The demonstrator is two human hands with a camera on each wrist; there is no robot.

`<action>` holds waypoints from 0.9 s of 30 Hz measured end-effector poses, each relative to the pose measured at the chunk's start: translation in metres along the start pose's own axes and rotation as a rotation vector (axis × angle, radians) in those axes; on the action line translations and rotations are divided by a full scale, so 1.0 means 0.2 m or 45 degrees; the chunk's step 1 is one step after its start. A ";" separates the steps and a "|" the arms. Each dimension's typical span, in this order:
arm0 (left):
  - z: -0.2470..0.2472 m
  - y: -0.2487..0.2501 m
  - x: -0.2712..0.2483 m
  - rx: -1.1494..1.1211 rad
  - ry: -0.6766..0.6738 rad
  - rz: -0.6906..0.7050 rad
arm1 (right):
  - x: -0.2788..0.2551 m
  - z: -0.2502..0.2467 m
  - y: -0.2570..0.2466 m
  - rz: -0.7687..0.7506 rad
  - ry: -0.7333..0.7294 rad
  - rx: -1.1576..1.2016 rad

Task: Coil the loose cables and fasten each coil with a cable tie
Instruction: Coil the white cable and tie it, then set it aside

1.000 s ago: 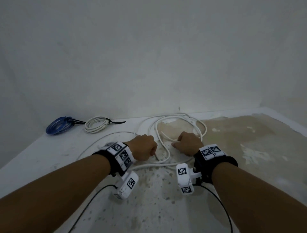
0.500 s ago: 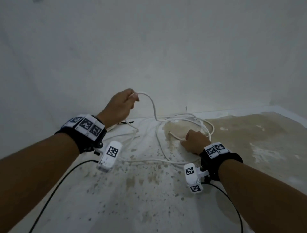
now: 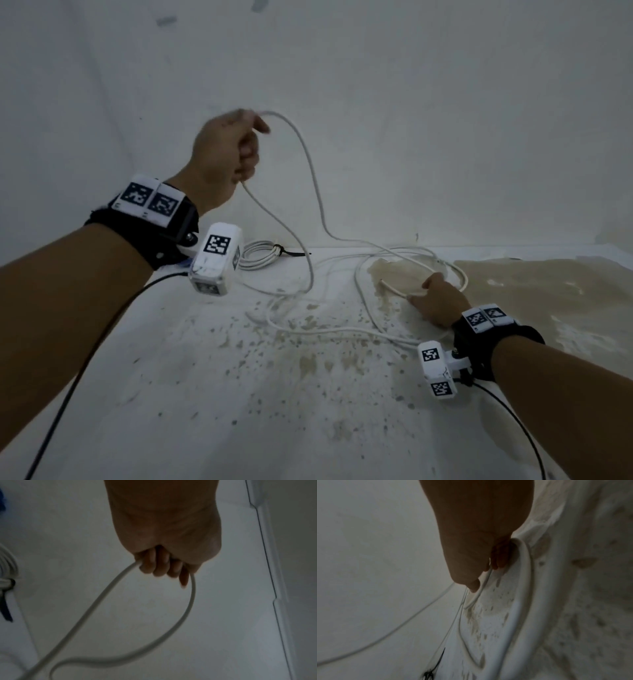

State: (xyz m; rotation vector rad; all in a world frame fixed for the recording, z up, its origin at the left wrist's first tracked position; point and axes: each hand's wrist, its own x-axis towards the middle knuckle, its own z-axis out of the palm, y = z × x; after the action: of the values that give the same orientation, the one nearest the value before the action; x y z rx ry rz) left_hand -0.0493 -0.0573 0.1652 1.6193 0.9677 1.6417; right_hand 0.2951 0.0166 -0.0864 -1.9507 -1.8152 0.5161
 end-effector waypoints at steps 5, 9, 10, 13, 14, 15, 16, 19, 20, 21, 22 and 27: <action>0.06 -0.20 -0.17 0.752 -0.680 -0.222 | -0.01 -0.05 0.00 -0.068 0.018 -0.259; 0.18 -0.41 -0.21 0.957 -0.442 -0.196 | -0.02 -0.05 -0.05 -0.209 -0.021 -0.553; 0.21 -0.45 -0.19 0.913 -0.294 -0.237 | -0.02 -0.07 -0.09 -0.243 -0.010 -0.543; 0.27 -0.54 -0.08 0.658 0.217 -0.356 | -0.02 -0.20 -0.23 -0.405 0.087 -0.278; 0.27 -0.56 -0.04 0.638 0.347 -0.350 | -0.01 -0.28 -0.29 -0.447 0.145 -0.117; 0.28 -0.58 0.01 0.672 0.423 -0.344 | -0.01 -0.36 -0.36 -0.489 0.215 0.017; 0.29 -0.59 0.04 0.734 0.443 -0.353 | -0.02 -0.45 -0.43 -0.526 0.284 0.111; 0.38 -0.60 0.06 1.202 0.173 -0.415 | -0.08 -0.65 -0.61 -0.673 0.381 0.141; 0.44 -0.59 0.04 1.371 0.052 -0.383 | -0.10 -0.69 -0.66 -0.713 0.383 0.106; 0.49 -0.58 0.00 1.480 -0.040 -0.292 | -0.12 -0.72 -0.69 -0.743 0.374 0.098; 0.54 -0.56 -0.03 1.517 -0.115 -0.157 | -0.13 -0.73 -0.72 -0.772 0.367 0.116; 0.78 -0.46 -0.19 1.249 -0.344 0.053 | -0.17 -0.67 -0.80 -0.839 0.399 0.223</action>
State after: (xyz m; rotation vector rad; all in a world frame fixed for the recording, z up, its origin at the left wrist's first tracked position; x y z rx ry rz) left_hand 0.1018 -0.0286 0.0628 2.3937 1.7361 0.9245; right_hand 0.2300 -0.0158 0.1124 -1.1379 -1.9720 0.1335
